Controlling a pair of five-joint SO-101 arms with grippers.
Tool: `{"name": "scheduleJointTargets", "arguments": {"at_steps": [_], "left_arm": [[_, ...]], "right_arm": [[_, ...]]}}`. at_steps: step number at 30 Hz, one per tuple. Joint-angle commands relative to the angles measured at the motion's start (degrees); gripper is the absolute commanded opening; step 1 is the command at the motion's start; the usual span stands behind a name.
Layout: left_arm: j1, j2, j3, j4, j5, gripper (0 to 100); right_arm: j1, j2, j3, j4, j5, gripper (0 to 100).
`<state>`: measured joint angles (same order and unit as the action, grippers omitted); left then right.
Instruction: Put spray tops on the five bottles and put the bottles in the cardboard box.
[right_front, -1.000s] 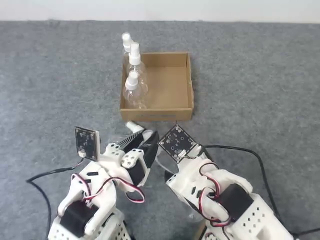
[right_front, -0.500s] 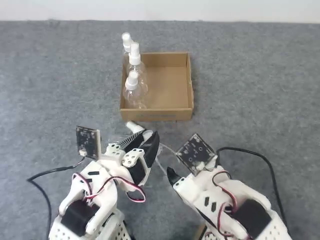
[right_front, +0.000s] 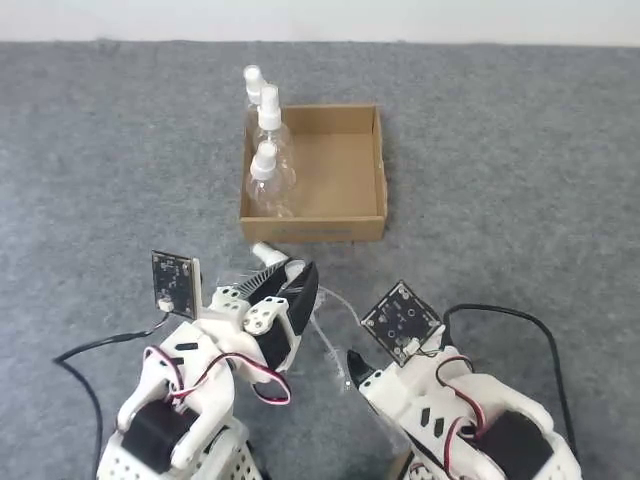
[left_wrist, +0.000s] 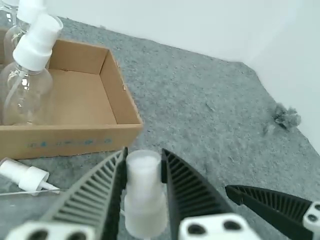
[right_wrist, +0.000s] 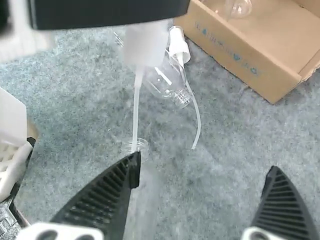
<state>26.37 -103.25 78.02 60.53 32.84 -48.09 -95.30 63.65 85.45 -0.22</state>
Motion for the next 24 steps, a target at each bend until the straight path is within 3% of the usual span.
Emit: {"name": "scheduleJointTargets", "arguments": {"at_steps": [1, 10, 24], "left_arm": [[-0.18, -0.97, -1.63, -1.05, 0.7, 1], [-5.54, -0.97, -1.63, -2.64, 0.79, 1], [-5.8, -0.97, -1.63, -2.64, 0.79, 1]], "right_arm": [[-0.66, 1.89, -2.2, 0.4, -0.18, 34.3], [-6.29, 21.32, -7.03, 1.01, -5.63, 34.4], [-8.66, 26.95, -3.96, -4.09, -5.98, 34.4]]}}
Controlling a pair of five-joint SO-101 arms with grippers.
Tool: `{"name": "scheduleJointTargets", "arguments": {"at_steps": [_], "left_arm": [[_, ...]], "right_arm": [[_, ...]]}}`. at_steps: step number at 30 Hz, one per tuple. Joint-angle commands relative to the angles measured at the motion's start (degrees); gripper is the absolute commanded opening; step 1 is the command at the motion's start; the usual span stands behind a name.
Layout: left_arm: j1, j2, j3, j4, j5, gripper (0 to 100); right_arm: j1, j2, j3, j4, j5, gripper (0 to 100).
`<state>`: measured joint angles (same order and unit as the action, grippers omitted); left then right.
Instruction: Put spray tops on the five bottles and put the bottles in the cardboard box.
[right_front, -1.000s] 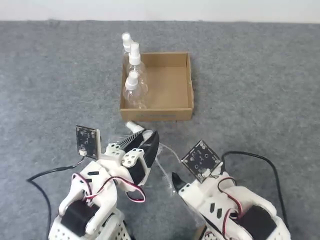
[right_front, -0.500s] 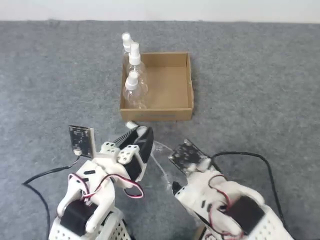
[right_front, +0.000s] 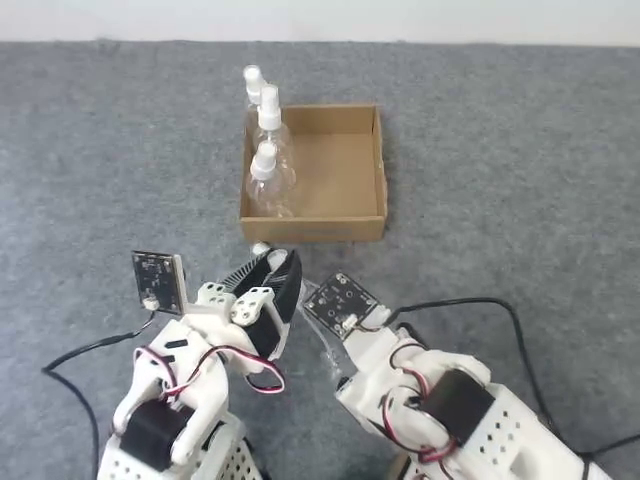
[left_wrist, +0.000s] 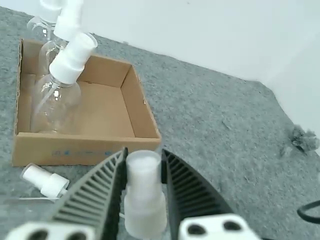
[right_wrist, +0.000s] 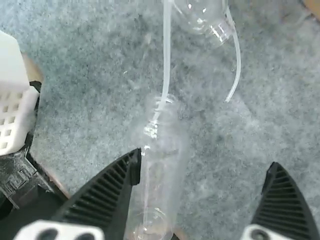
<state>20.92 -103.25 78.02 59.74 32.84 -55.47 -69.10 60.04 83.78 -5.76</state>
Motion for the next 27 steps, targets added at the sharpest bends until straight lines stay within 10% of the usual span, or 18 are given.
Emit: {"name": "scheduleJointTargets", "arguments": {"at_steps": [1, 27], "left_arm": [[-0.35, -0.97, -1.63, -1.85, 0.79, 1], [-0.18, -0.97, -1.54, -1.67, 0.79, 1]], "right_arm": [[-2.07, 0.92, -0.18, -2.59, -0.44, 34.4], [-4.44, 1.01, 7.3, -8.84, -2.81, 33.8]]}}
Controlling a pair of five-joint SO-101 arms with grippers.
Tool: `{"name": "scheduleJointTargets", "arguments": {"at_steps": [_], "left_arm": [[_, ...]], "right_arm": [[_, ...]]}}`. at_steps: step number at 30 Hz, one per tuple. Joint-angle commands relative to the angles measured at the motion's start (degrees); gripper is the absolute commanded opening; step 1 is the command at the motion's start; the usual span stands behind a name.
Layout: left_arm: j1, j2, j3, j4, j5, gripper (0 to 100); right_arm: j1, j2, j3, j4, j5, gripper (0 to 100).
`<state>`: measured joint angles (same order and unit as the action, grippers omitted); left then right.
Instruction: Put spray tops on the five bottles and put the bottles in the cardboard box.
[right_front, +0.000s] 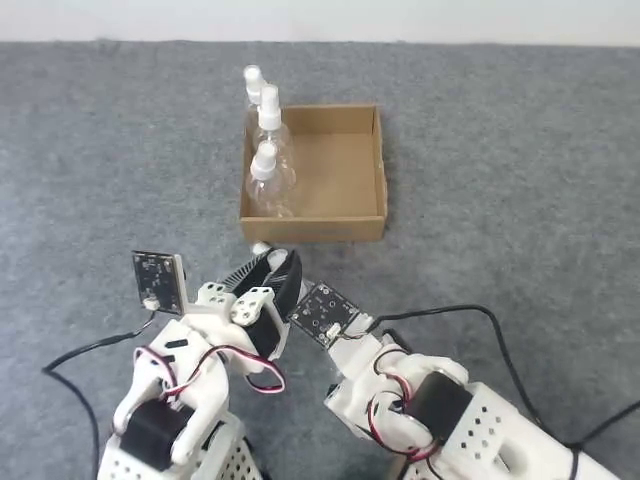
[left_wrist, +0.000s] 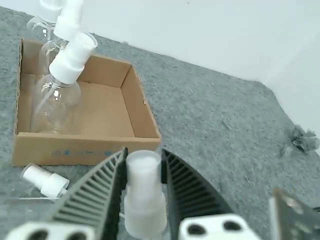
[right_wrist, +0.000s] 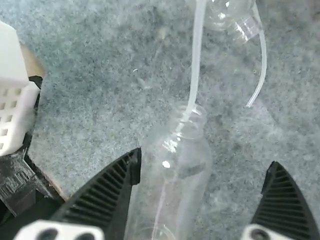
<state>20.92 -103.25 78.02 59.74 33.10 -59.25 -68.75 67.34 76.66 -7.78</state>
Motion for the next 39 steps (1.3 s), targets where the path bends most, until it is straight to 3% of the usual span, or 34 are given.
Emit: {"name": "scheduleJointTargets", "arguments": {"at_steps": [1, 10, 17, 22, 27, 33, 39], "left_arm": [[-0.18, -0.97, -1.54, -1.67, 0.53, 1], [-0.18, -0.97, -1.36, -1.67, 0.53, 1], [-0.18, -0.97, -0.48, -1.93, 0.53, 1], [-0.18, -0.97, -0.66, -1.93, 0.53, 1], [-0.09, -0.97, -0.84, -4.84, 0.53, 1], [-0.09, -0.97, -0.92, -8.97, 0.44, 1], [-0.62, -0.97, -5.14, -7.91, 0.35, 1]], "right_arm": [[-0.66, 0.66, 0.26, -1.8, -0.62, 33.3], [-0.57, 0.66, 0.62, -4.26, 2.29, 0.2], [0.04, -0.04, -0.35, -3.82, 2.37, 0.6], [4.97, -0.04, -5.54, -1.71, 2.81, 0.8], [6.2, -0.04, -7.21, -0.92, 8.26, 0.8], [6.11, -0.04, -8.62, -5.76, 11.96, 0.9], [6.11, 0.04, -8.7, -15.16, 14.86, 0.9]]}}
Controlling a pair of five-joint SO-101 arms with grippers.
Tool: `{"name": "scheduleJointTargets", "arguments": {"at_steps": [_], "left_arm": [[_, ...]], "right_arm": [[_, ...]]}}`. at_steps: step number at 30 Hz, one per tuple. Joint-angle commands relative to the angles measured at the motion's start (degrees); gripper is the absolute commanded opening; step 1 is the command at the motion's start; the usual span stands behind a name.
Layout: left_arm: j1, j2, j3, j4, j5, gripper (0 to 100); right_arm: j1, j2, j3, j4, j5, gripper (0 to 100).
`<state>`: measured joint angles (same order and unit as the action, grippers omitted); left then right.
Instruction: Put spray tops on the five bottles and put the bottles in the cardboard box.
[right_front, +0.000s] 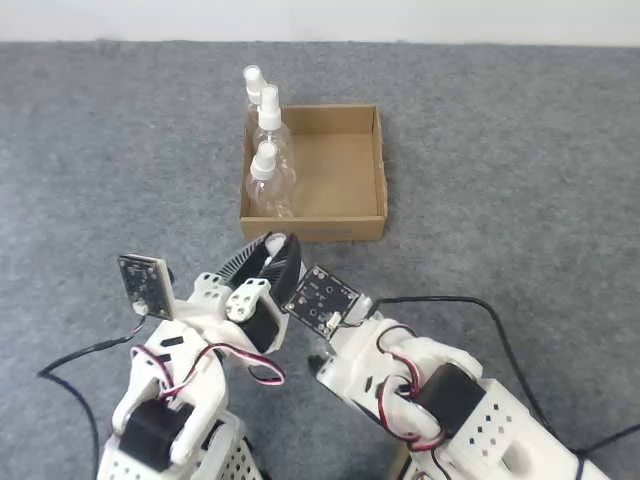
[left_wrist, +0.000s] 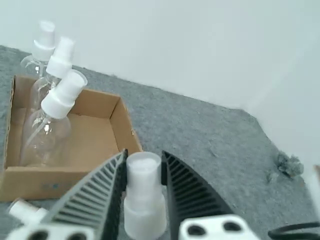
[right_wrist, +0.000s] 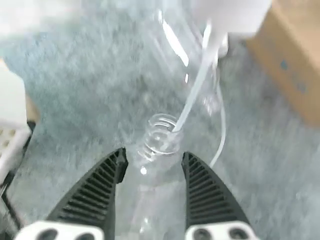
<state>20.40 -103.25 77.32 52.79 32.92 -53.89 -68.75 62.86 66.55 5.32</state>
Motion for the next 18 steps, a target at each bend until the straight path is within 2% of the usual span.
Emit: {"name": "scheduleJointTargets", "arguments": {"at_steps": [1, 12, 18], "left_arm": [[-0.09, -0.97, -5.05, -0.44, 0.53, 1], [-6.59, -0.97, -5.49, 0.09, 0.44, 1], [-7.21, -0.97, -5.23, 2.9, 0.44, 1]], "right_arm": [[0.75, 0.31, -4.22, -6.64, 1.93, 0.9], [0.84, 0.31, 4.04, -23.25, 8.97, 0.7], [0.84, -0.04, 7.12, -24.66, 8.7, 1.0]]}}
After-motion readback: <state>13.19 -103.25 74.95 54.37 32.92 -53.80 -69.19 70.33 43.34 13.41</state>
